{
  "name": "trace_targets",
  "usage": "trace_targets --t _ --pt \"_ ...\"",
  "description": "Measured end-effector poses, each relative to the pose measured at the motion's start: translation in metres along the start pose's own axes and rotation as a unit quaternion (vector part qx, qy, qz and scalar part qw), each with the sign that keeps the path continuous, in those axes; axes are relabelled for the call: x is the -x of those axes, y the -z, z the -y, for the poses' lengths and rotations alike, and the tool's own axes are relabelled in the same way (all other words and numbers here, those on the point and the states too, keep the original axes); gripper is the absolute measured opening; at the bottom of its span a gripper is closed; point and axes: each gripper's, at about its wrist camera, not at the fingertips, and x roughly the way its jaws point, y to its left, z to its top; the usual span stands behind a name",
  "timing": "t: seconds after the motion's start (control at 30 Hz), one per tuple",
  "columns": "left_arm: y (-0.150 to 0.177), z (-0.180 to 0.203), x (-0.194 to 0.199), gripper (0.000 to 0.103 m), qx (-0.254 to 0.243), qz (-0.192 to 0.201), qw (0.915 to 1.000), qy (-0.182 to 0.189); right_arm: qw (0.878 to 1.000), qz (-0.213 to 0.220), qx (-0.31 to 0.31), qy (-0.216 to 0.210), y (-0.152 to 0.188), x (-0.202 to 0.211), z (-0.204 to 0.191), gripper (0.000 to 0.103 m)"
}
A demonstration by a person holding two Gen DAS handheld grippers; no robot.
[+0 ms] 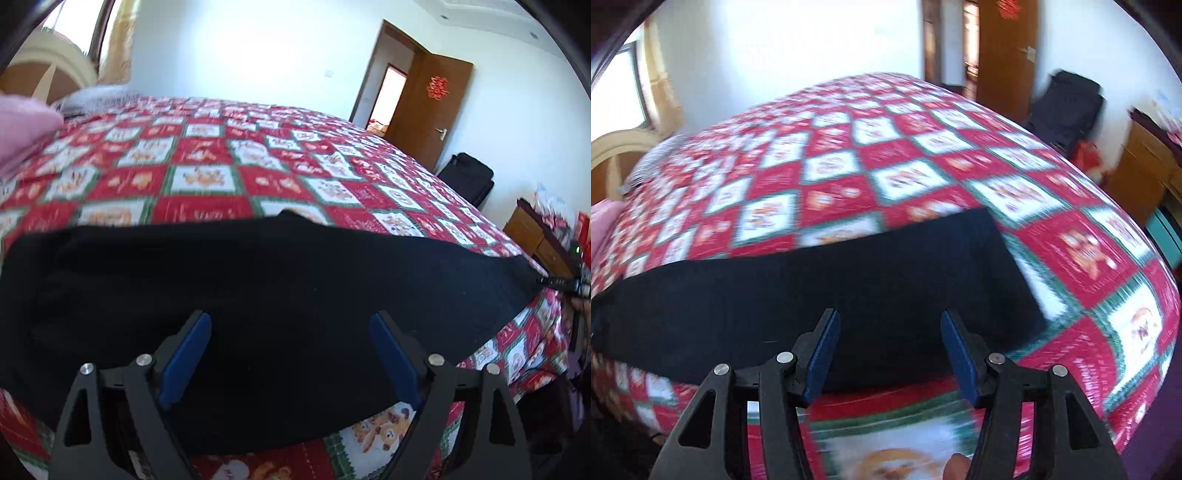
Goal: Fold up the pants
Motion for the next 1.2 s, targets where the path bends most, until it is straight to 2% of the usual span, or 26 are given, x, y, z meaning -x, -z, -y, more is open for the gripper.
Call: trace_targets --t 0.07,0.27,0.37,0.47,0.53,0.67,0.9,1.0,1.1,1.2 --pt "0.001 0.002 0.002 0.091 0.002 0.003 1.0000 0.005 1.000 0.008 -0.013 -0.020 -0.002 0.007 0.006 0.058" --pt "-0.005 0.023 0.000 0.091 -0.015 0.009 0.9997 0.019 0.999 0.038 -0.023 0.017 -0.018 0.018 0.022 0.058" --pt "-0.006 0.030 -0.003 0.091 -0.019 0.009 0.9994 0.028 0.997 0.034 -0.058 0.032 -0.024 0.012 0.043 0.058" --pt "-0.003 0.034 -0.010 0.091 -0.021 0.000 0.9994 0.030 0.997 0.018 -0.069 0.033 -0.018 0.005 0.053 0.046" --pt "0.001 0.034 -0.017 0.091 -0.023 -0.010 0.9994 0.022 0.997 0.022 -0.059 0.043 -0.013 0.004 0.056 0.032" --pt "0.007 0.046 -0.020 0.093 -0.067 -0.006 0.9977 -0.005 0.997 0.025 -0.069 0.032 -0.013 0.005 0.065 0.027" --pt "0.001 0.041 -0.007 0.095 -0.061 0.002 0.9979 -0.022 0.997 0.034 -0.067 0.033 -0.014 0.003 0.064 0.027" --pt "-0.005 0.030 -0.001 0.101 -0.046 0.009 0.9980 -0.043 0.995 0.046 -0.076 0.037 -0.015 0.011 0.062 0.031" --pt "-0.010 0.016 0.002 0.101 -0.027 0.011 0.9979 -0.058 0.994 0.086 -0.055 0.048 -0.017 0.031 0.046 0.050" --pt "-0.013 0.009 0.001 0.101 -0.014 0.009 0.9972 -0.072 0.993 0.109 -0.021 0.033 -0.021 0.045 0.014 0.053"
